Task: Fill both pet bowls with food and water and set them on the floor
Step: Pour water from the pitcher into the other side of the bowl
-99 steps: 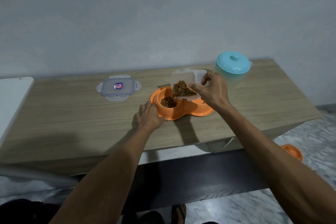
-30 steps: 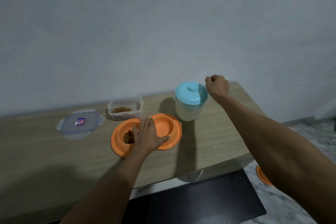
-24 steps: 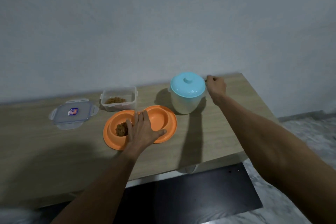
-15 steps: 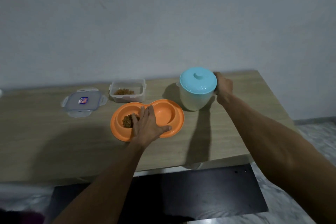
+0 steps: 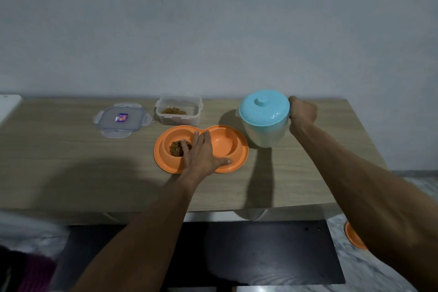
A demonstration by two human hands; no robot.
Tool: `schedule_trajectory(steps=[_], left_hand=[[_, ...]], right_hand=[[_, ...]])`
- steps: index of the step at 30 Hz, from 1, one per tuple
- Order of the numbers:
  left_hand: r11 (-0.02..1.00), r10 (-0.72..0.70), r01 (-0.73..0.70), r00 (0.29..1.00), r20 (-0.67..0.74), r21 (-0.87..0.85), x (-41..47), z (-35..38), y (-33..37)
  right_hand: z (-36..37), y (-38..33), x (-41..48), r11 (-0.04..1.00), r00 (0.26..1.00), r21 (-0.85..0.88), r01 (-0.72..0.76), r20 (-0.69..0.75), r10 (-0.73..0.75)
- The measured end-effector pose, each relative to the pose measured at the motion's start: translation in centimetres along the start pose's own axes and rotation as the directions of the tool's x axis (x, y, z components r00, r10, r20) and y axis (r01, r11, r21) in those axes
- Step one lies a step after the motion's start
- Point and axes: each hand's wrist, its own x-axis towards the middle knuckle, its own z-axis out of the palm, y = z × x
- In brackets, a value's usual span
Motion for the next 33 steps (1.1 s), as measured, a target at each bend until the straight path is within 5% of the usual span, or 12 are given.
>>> schedule_trajectory(steps=[11, 33], left_hand=[[1.000, 0.007, -0.007, 1.000, 0.002, -0.008, 0.2, 0.3, -0.2], [1.000, 0.009, -0.009, 1.000, 0.005, -0.013, 0.2, 0.3, -0.2]], right_hand=[[0.6, -1.9, -2.0, 0.952, 0.970, -0.191, 0.241, 0.053, -0.235], [0.4, -3.2, -2.7, 0.869, 0.936, -0.350, 0.349, 0.088, -0.340]])
